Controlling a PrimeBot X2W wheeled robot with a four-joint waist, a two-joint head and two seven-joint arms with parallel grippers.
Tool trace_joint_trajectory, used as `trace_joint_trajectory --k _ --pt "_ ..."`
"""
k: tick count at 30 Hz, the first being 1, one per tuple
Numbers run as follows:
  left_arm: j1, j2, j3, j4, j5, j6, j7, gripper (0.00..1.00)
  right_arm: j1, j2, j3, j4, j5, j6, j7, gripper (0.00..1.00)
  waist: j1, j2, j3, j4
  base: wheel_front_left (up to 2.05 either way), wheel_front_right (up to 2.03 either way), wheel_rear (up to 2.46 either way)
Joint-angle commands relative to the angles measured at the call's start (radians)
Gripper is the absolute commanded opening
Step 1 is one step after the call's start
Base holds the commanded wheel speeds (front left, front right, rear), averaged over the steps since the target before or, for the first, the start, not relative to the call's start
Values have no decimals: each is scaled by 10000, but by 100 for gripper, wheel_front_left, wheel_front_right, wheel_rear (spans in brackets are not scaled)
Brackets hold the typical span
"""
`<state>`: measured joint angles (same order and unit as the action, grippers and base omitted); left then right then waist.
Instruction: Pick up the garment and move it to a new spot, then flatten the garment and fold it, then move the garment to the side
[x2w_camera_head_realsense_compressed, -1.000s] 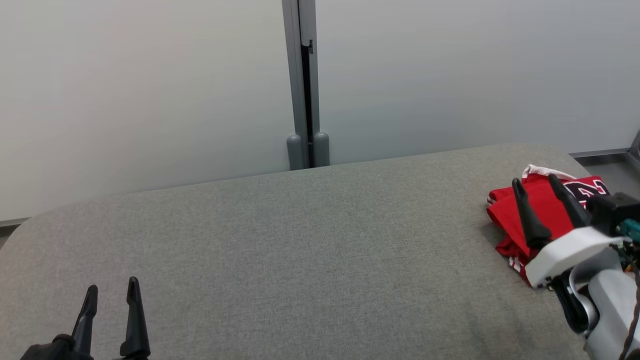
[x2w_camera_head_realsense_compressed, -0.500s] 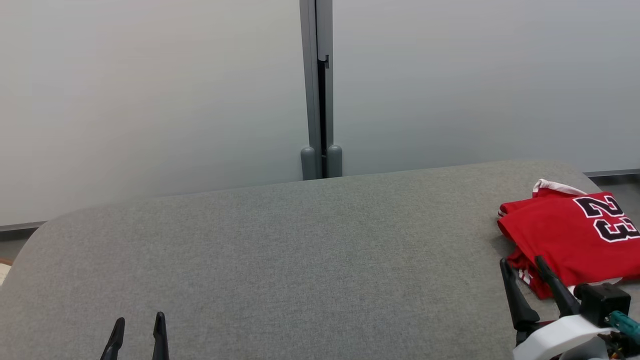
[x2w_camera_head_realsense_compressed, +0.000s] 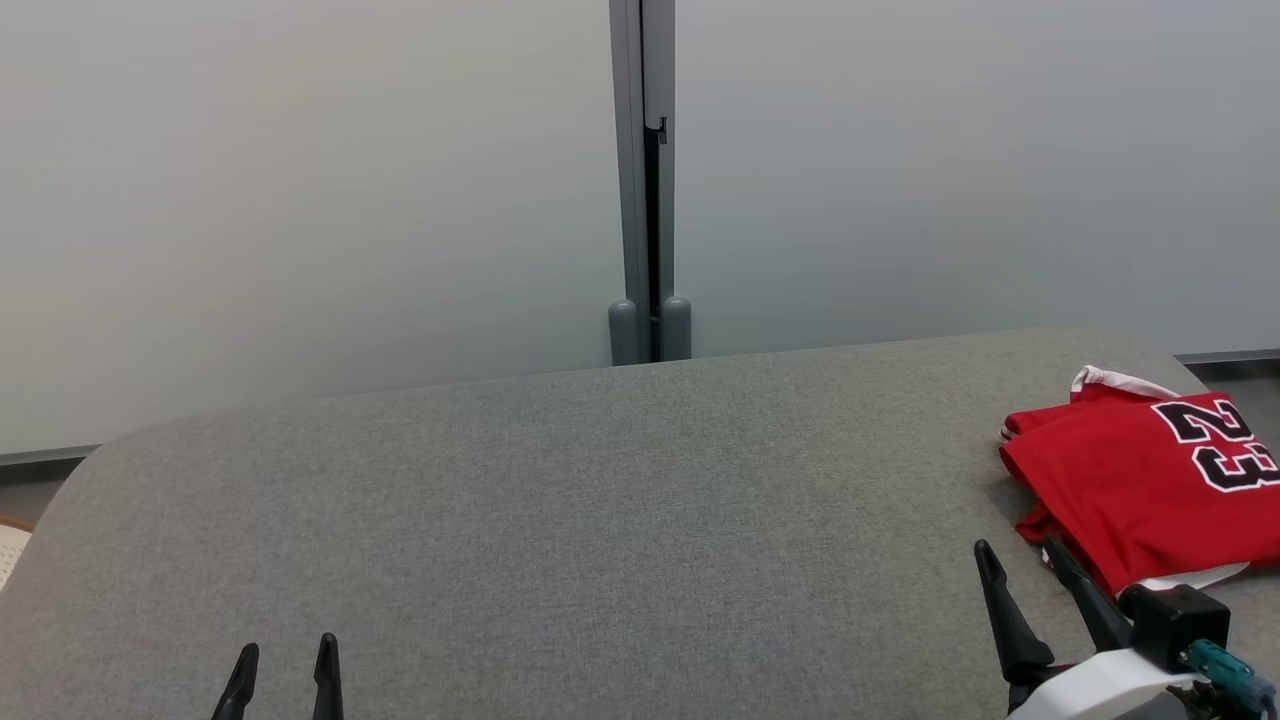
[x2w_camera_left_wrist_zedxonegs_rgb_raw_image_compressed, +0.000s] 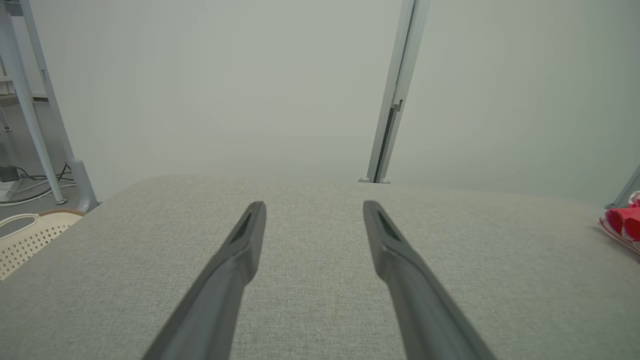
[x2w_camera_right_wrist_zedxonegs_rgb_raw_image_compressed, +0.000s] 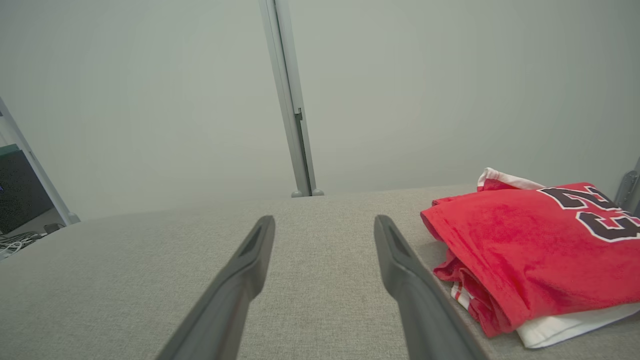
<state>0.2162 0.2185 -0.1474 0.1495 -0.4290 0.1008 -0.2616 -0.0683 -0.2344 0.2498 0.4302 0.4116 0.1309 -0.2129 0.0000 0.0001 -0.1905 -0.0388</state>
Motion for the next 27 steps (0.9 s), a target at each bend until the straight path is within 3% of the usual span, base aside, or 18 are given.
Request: trace_joint_trajectory --k 1,12,13,18,27 --pt "-205 20 60 62 95 -49 -39 100 87 16 -28 -111 -80 -3 72 100 0 -1 -10 -22 0 0 0" --pt "-192 -134 188 299 118 -257 -39 100 242 140 -127 -323 -191 -3 312 100 0 -1 -34 -158 0 0 0" --pt "-197 -137 177 343 112 -273 -40 0 248 146 -131 -330 -192 -3 331 0 0 -1 -34 -162 0 0 0" --pt "135 -392 76 730 23 -262 89 0 551 347 -99 74 -34 0 317 0 0 -1 -29 -160 0 0 0" --pt "-326 -547 419 779 -1431 -518 564 0 397 529 -564 -159 1446 0 704 0 0 -1 115 -120 0 0 0"
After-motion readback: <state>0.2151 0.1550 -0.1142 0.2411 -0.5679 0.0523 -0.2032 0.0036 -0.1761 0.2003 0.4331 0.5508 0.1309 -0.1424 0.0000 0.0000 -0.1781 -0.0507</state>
